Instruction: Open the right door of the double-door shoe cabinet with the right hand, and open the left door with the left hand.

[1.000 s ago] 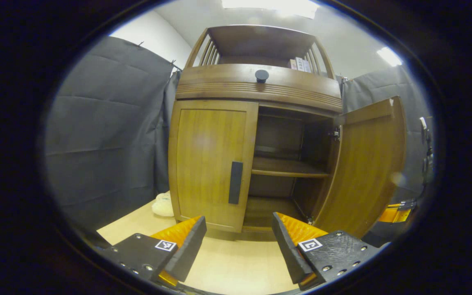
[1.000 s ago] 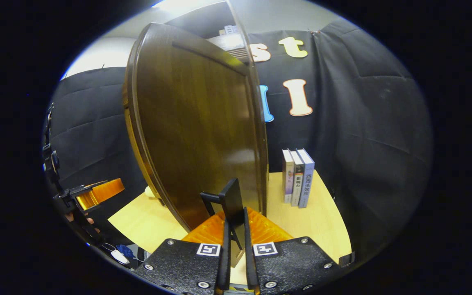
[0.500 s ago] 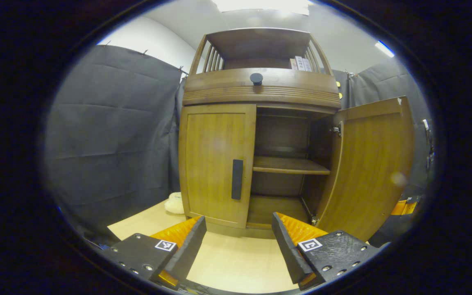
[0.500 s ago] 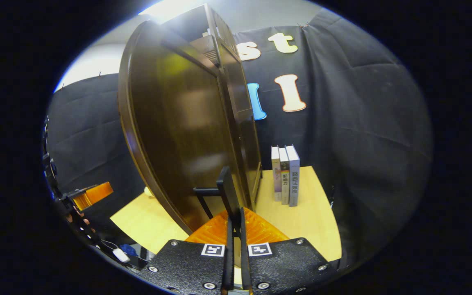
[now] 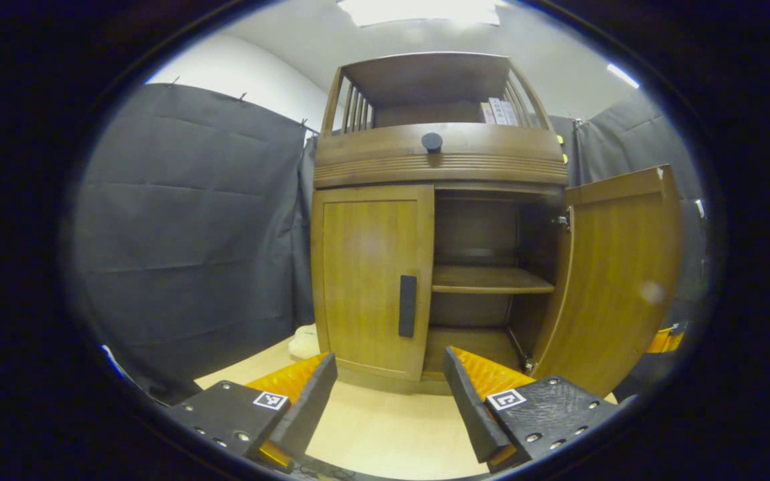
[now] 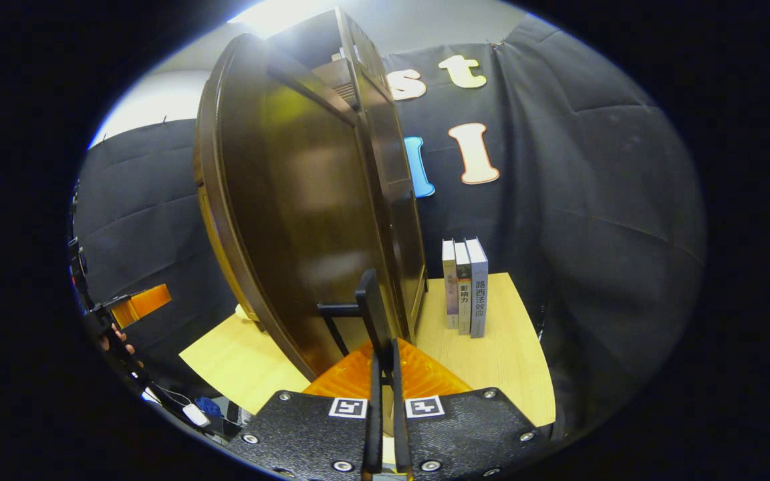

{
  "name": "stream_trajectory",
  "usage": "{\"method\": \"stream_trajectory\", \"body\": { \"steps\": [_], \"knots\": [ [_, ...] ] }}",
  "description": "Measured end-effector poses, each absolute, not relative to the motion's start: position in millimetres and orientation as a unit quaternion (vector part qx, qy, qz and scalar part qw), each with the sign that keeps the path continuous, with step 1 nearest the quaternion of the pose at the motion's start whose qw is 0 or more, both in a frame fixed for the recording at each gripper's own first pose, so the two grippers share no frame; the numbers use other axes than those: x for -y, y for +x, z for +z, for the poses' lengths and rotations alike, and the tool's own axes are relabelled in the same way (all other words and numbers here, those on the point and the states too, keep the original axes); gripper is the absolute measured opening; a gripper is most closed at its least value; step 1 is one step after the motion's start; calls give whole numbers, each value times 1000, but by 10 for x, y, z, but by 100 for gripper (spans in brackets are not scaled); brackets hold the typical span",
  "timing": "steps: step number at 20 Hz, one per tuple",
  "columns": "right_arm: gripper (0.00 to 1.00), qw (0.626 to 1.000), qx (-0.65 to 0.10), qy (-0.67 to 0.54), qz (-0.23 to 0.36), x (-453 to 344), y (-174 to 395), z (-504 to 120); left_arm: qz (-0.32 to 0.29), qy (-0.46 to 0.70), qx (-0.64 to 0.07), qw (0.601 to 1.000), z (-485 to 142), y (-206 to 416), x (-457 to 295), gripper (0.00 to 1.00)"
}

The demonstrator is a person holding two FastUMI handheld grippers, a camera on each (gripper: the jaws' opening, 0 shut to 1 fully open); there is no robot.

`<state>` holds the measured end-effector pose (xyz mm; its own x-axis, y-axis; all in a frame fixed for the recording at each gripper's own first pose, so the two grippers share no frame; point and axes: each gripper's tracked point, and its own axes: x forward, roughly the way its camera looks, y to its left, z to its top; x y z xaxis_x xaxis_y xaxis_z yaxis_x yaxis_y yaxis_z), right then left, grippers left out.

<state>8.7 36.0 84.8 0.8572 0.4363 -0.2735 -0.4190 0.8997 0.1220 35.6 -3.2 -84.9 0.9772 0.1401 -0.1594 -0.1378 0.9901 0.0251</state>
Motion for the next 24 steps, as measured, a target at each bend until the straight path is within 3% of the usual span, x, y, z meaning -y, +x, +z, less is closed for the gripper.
{"method": "stream_trajectory", "body": {
  "steps": [9, 16, 24],
  "knots": [
    [8, 980, -173, 47, 88, -79, -44, 769, -7, -13, -91, 996, -946, 523, 122, 94],
    [94, 983, -168, 50, -63, 269, -209, 772, -72, -1, -101, 992, -1014, 713, 224, 94],
    [95, 980, -134, 67, -128, 267, -241, 824, -126, 34, -87, 988, -997, 982, 365, 89]
  ]
}}
